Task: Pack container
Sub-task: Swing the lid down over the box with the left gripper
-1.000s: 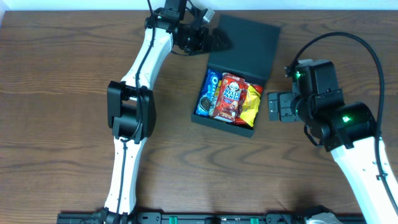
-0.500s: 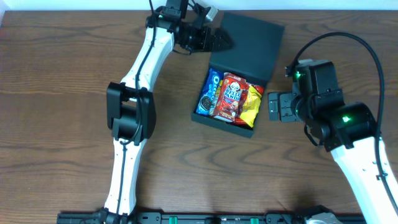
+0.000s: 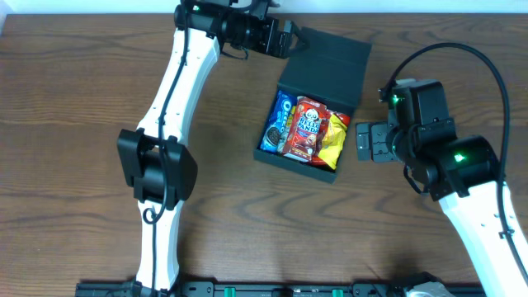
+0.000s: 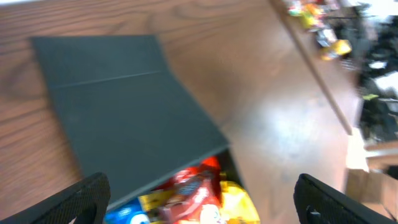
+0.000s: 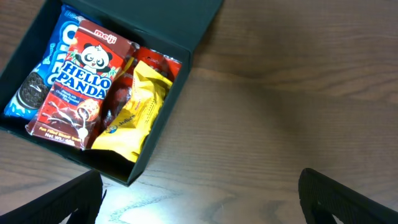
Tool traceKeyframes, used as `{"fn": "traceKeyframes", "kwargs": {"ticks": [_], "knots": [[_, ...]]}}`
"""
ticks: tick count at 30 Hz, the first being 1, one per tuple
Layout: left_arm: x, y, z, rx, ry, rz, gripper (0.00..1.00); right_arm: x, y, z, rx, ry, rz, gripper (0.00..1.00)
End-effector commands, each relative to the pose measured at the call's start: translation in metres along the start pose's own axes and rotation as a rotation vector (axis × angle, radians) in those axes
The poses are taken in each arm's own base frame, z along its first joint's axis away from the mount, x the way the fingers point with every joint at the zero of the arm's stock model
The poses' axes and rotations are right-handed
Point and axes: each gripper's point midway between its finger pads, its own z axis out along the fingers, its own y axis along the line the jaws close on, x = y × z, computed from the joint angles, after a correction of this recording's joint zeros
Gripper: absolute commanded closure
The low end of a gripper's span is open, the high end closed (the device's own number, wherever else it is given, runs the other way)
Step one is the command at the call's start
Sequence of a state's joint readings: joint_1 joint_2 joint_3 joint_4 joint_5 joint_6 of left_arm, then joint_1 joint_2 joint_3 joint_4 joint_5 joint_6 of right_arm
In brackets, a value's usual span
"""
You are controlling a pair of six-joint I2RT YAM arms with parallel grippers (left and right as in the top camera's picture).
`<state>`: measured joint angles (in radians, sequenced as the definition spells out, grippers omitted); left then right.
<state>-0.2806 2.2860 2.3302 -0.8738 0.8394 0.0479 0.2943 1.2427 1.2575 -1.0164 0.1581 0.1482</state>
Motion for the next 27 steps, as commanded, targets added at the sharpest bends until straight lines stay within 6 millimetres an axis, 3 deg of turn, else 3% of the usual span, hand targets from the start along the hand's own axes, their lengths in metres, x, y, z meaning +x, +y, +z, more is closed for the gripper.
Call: {"fn": "traceKeyframes", "kwargs": {"ticks": [1,6,12,17,20,27], "knots": [[0.01,0.049,0.011,-0.127,0.016,-0.097,0.05,-0.002,0.0,-0.002,0.01,-0.008,-0.011,0.01],[0.017,0.088,0.03,-0.082,-0.001,-0.269,0.05,-0.004,0.0,-0.002,0.009,-0.016,-0.01,0.01],[0.046,0.127,0.064,-0.031,0.039,-0.448,0.05,-0.006,0.0,-0.002,0.008,-0.023,-0.008,0.01],[0.06,0.137,0.089,0.01,0.061,-0.499,0.05,-0.009,0.001,-0.002,0.005,-0.038,-0.006,0.01],[0.06,0.132,0.101,0.046,0.059,-0.487,0.05,-0.01,0.001,-0.002,0.005,-0.042,-0.005,0.01],[0.041,0.111,0.117,0.095,0.009,-0.442,0.05,-0.011,0.001,-0.002,0.004,-0.043,-0.005,0.01]]}}
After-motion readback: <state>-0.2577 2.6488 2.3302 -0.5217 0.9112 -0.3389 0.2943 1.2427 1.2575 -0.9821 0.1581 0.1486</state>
